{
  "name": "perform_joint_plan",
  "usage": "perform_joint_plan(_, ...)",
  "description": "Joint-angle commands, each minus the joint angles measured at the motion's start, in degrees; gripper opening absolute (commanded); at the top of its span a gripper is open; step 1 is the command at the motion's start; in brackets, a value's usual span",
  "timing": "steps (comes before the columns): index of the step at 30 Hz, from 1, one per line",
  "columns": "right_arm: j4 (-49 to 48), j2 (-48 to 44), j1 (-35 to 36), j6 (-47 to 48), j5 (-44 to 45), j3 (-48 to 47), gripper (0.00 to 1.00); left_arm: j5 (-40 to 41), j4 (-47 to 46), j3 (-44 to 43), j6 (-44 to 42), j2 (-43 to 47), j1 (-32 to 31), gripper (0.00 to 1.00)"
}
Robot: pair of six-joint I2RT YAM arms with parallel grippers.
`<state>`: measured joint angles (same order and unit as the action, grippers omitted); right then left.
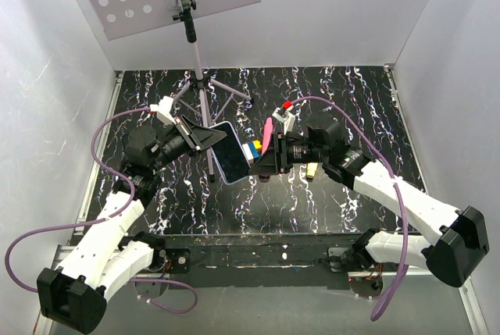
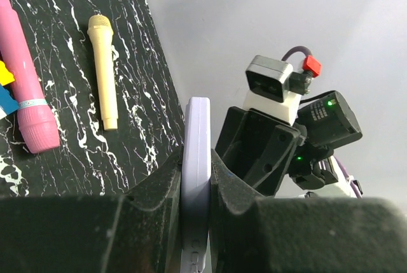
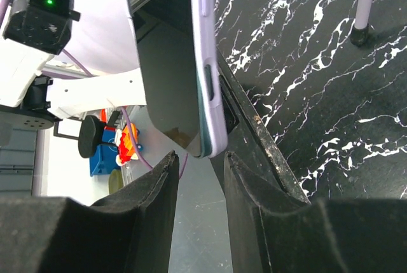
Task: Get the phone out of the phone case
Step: Remove the phone case from the phone.
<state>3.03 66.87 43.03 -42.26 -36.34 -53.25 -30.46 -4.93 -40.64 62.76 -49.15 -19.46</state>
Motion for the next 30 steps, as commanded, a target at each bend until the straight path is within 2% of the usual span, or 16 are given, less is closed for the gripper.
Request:
perform_joint_plan(1, -4.68, -3.24, 0.04, -0.8, -0.13, -0.54, 0.42, -0.3, -1.4, -1.9, -0.54, 0.72, -0.05, 0.0)
perform_joint_plan(15, -9.36, 0.36, 0.3, -3.35, -2.95, -0.1, 0.37, -1.01, -2.63, -1.81, 0.6, 0.81, -0.05, 0.0)
perform_joint_plan(23, 0.66, -1.91, 0.39, 2.53, 3.37, -1.68, 0.39, -1.1, -1.93, -2.07, 0.26, 0.98, -0.05, 0.0)
perform_joint_plan(30, -2.5, -1.83, 0.39, 0.69, 1.01, -0.8, 0.39, -1.1, -2.45, -1.63, 0.69, 0.98, -0.05, 0.0)
